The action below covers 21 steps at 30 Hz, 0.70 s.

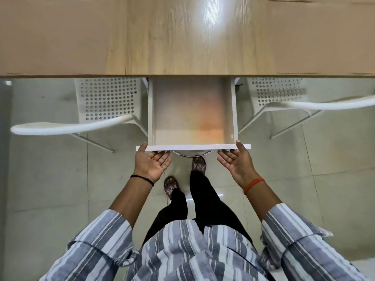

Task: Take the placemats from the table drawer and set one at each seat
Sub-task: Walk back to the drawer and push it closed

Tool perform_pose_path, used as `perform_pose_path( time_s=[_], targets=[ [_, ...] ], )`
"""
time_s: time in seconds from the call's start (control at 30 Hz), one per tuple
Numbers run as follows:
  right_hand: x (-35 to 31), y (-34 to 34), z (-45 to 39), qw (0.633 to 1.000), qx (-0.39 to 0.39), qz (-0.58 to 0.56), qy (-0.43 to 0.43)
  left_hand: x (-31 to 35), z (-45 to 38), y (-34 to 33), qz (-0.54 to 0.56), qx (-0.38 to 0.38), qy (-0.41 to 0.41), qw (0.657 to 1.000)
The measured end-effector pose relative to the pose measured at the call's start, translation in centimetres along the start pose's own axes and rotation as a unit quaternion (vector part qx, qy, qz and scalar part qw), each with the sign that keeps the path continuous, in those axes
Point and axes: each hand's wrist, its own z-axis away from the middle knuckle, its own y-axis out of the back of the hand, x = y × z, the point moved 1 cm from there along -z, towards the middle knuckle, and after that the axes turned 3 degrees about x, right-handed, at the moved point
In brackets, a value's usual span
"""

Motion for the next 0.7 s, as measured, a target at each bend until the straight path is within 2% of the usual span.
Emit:
perform_pose_path(
  time_s=[0.4, 0.7],
  targets=[
    [-9.7, -8.9, -5.2, 0.999, -0.041, 0.002, 0.026, 7.5, -2.9, -10.5, 0.031, 0.017, -0.109, 0.993],
    [-15.2, -13.3, -7.9, 0.996, -0.077, -0.031, 0.041, 12.2, -4.8, -16.0, 0.041, -0.045, -0.123, 0.991]
  ],
)
